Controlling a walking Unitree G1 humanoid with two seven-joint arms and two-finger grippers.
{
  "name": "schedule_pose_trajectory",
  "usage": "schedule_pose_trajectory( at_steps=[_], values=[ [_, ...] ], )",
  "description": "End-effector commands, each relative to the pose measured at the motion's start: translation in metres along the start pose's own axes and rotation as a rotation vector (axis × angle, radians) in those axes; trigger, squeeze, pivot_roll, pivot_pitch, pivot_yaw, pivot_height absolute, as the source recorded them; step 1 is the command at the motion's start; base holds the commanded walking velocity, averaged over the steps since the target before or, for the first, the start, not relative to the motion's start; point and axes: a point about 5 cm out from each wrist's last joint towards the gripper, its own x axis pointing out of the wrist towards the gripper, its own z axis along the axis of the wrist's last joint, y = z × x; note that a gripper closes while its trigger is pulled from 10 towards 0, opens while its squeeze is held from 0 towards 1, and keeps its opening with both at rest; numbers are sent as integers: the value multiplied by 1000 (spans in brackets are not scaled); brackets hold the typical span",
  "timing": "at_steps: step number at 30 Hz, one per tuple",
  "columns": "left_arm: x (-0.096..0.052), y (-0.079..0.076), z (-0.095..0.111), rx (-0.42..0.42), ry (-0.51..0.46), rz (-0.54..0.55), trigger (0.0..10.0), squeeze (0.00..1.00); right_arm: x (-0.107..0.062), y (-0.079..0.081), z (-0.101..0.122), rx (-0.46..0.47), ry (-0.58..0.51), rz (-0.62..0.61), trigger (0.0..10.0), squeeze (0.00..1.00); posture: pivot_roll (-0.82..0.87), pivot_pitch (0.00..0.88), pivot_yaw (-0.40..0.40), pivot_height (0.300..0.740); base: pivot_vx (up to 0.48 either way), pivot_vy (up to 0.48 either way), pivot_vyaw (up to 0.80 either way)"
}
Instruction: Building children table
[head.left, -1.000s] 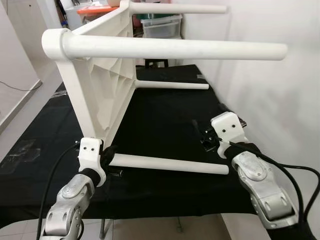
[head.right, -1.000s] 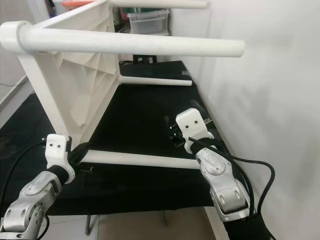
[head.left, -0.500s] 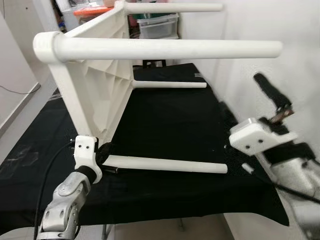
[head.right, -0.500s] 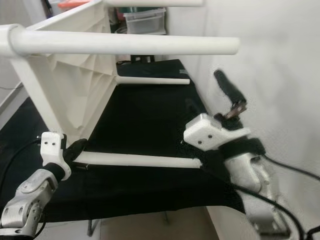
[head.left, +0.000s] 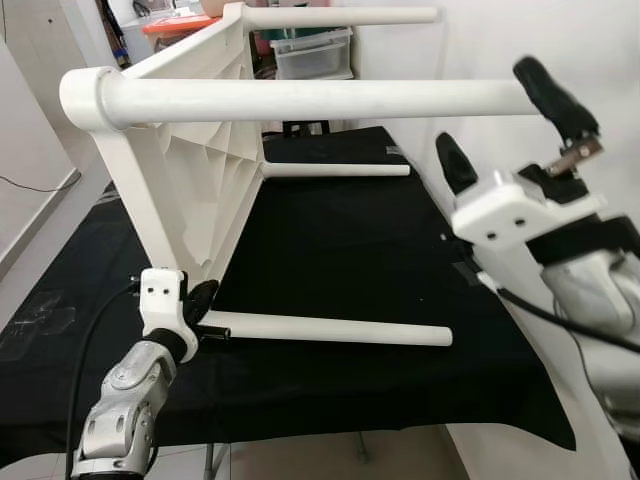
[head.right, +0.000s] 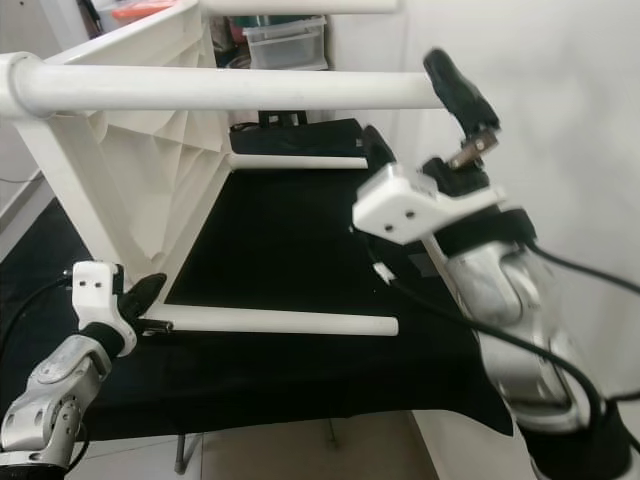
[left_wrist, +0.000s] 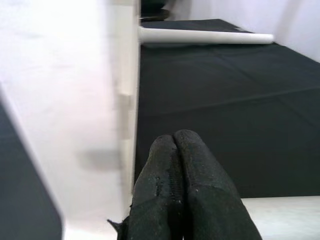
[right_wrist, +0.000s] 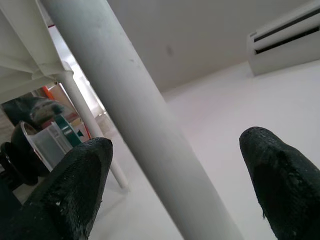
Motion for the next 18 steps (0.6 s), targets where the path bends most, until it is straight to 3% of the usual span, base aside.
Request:
schedule_pose_trajectory(
  at_steps=[1, 17, 18],
  values=[
    [-1, 4, -1, -12, -3, 23, 10000, 0, 5, 7, 2, -1, -13, 41, 10000, 0, -112, 0, 57, 740, 0, 0, 0],
    [-2, 8, -2, -39, -17, 59, 10000, 0, 44, 12, 9, 2, -79, 132, 10000, 0, -116, 0, 35, 740, 0, 0, 0],
    [-2, 10, -2, -47, -21, 72, 10000, 0, 50, 13, 7, -9, -65, 161, 0, 0, -120, 0, 30, 740, 0, 0, 0]
  ],
)
